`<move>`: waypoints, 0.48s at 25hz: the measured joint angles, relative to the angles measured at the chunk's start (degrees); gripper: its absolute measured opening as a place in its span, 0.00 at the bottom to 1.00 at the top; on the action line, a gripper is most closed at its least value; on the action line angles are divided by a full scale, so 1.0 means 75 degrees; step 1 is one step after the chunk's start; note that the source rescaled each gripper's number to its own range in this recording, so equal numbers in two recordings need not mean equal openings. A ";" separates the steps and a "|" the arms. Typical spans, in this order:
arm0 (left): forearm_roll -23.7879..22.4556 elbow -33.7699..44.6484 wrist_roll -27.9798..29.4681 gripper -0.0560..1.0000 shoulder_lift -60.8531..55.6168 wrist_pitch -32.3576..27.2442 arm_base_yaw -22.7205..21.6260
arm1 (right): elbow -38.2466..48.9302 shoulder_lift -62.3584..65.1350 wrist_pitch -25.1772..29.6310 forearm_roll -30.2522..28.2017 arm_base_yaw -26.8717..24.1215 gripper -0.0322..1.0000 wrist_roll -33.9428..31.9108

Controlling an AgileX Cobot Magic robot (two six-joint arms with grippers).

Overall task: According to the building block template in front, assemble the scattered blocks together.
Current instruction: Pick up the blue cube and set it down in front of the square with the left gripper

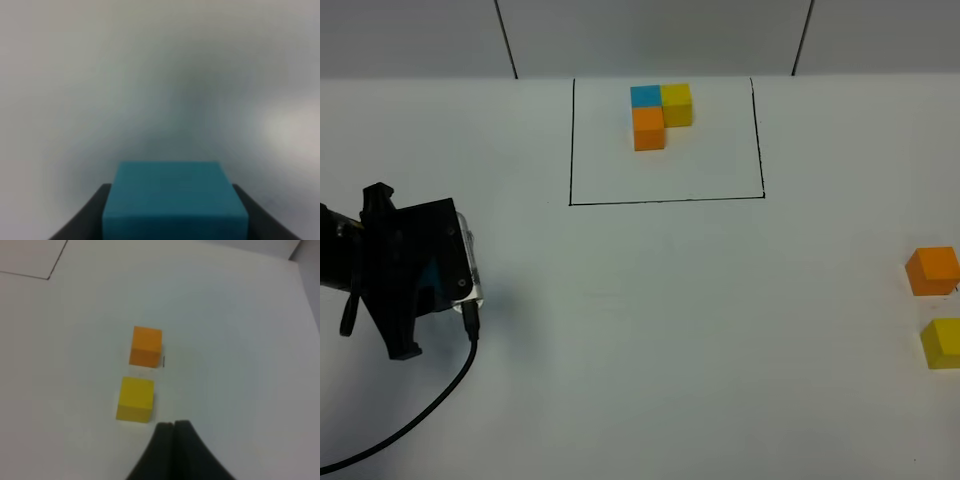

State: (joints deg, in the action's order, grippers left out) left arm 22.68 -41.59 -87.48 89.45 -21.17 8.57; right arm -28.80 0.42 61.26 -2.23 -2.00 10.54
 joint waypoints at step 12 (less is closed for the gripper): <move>0.1664 0.0000 -0.1511 0.63 0.0000 0.0221 0.0097 | 0.0000 0.0000 0.0000 0.0000 0.0000 0.03 0.0000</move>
State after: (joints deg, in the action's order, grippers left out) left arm 35.16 -41.59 -98.81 89.45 -19.51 9.30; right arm -28.80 0.42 61.26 -2.23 -2.00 10.54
